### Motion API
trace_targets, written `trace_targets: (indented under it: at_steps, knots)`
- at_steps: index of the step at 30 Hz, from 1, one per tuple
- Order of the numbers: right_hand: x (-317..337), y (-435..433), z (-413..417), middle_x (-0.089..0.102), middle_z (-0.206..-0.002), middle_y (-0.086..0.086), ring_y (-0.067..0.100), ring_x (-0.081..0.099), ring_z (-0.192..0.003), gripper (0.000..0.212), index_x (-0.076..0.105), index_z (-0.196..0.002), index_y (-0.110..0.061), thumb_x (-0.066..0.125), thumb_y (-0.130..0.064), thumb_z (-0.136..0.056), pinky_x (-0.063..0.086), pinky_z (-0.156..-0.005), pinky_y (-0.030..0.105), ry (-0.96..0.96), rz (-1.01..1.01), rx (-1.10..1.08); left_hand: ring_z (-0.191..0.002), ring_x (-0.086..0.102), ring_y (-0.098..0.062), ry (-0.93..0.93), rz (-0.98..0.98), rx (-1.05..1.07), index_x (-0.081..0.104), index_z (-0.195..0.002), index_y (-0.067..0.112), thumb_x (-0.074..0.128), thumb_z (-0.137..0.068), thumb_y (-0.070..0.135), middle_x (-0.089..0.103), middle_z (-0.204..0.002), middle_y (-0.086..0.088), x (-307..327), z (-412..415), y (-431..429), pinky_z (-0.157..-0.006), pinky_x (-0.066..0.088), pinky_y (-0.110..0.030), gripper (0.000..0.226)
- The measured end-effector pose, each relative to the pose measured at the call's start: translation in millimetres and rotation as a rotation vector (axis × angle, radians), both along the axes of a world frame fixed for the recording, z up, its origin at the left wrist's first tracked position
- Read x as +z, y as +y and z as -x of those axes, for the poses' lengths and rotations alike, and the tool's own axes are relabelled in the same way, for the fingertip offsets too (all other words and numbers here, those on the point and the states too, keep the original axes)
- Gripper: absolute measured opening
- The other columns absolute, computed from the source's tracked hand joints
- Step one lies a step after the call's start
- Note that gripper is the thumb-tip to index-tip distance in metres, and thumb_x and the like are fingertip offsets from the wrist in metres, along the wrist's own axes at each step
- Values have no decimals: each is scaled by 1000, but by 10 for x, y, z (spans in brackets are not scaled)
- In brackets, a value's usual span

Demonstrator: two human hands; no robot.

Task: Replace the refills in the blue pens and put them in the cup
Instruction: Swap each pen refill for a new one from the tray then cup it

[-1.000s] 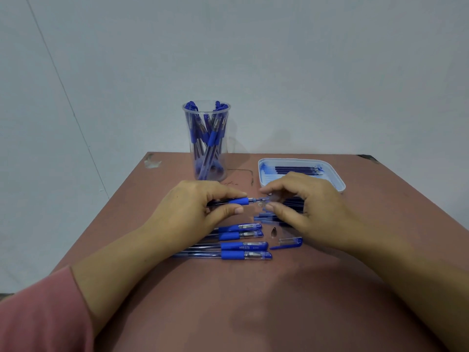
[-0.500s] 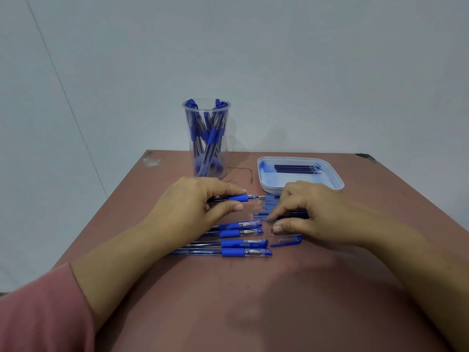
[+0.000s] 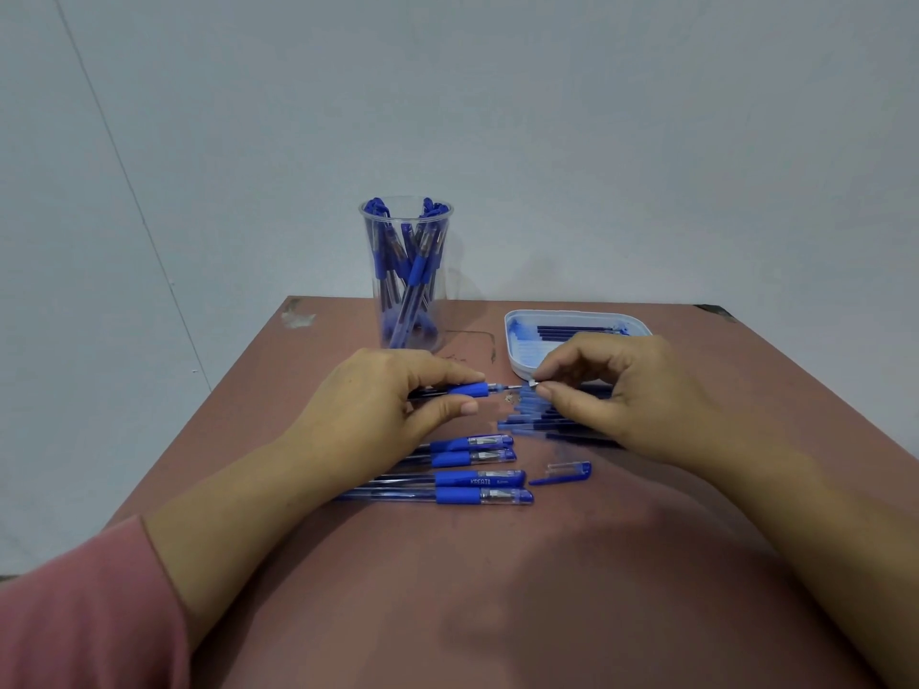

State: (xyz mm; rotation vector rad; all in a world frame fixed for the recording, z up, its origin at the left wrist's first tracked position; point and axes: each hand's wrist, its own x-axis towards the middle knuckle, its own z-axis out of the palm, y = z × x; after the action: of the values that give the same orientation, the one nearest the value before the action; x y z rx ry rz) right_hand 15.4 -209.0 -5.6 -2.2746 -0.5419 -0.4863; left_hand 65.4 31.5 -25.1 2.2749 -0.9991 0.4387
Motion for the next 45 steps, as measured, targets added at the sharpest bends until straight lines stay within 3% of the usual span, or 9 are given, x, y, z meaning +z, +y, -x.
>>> trace_targets:
  at_steps: [11,15,18,23,27,29,34,39,45]
  knots:
    - [-89,150,-5,68,-88,-23,-3,65,-83,35,63,-90,-44,76,-13,-81,49,-75,11,-124,33,47,-90,64,6,16,48,-23,70,-113,38,60,-87,55,70,-100,24,-41,10,-27,-76,55,-26,33]
    - [-140,135,-63,67,-84,-20,-1,63,-81,8,69,-93,-31,68,-26,-86,47,-71,11,-125,106,35,-89,63,6,3,30,-26,69,-114,39,53,-85,63,70,-99,25,-42,13,-26,-74,55,-25,41]
    - [-151,109,-80,65,-89,-19,-1,61,-85,19,68,-104,-29,65,-38,-88,48,-73,14,-106,146,43,-89,64,6,-1,30,-35,69,-114,39,54,-85,63,70,-100,25,-40,10,-24,-74,55,-24,41]
    - [-153,94,-94,62,-90,-16,3,60,-84,15,64,-100,-25,69,-22,-86,50,-73,23,-212,209,49,-88,64,6,-7,36,-32,70,-114,38,57,-86,60,70,-99,24,-48,11,-30,-74,55,-25,38]
    - [-160,77,-106,65,-88,-16,1,60,-83,26,68,-103,-26,53,-45,-92,49,-72,22,-162,226,43,-88,64,5,1,29,-36,70,-113,39,51,-85,62,70,-99,24,-47,5,-30,-73,55,-29,41]
    - [-154,57,-97,65,-96,-17,-2,60,-90,32,65,-115,-27,59,-44,-89,49,-78,17,-170,210,61,-88,64,5,1,31,-42,70,-114,38,52,-85,61,70,-99,24,-46,5,-33,-73,55,-29,41]
    - [-156,70,-115,64,-86,-13,4,59,-79,12,64,-99,-28,61,-35,-90,49,-68,26,-227,259,59,-86,64,4,2,34,-39,70,-113,38,53,-84,61,71,-97,23,-57,8,-39,-73,56,-29,41]
    - [-150,35,-83,66,-97,-13,2,61,-88,29,64,-116,-26,61,-39,-90,49,-77,20,-190,237,67,-88,65,4,4,34,-39,70,-114,38,59,-85,54,71,-99,23,-60,9,-46,-74,56,-30,34]
    - [-165,74,-112,63,-82,-11,5,58,-76,19,67,-96,-22,55,-37,-92,47,-67,24,-219,259,55,-83,65,1,-3,33,-39,69,-114,40,58,-85,57,70,-94,22,-79,4,-48,-70,56,-31,35]
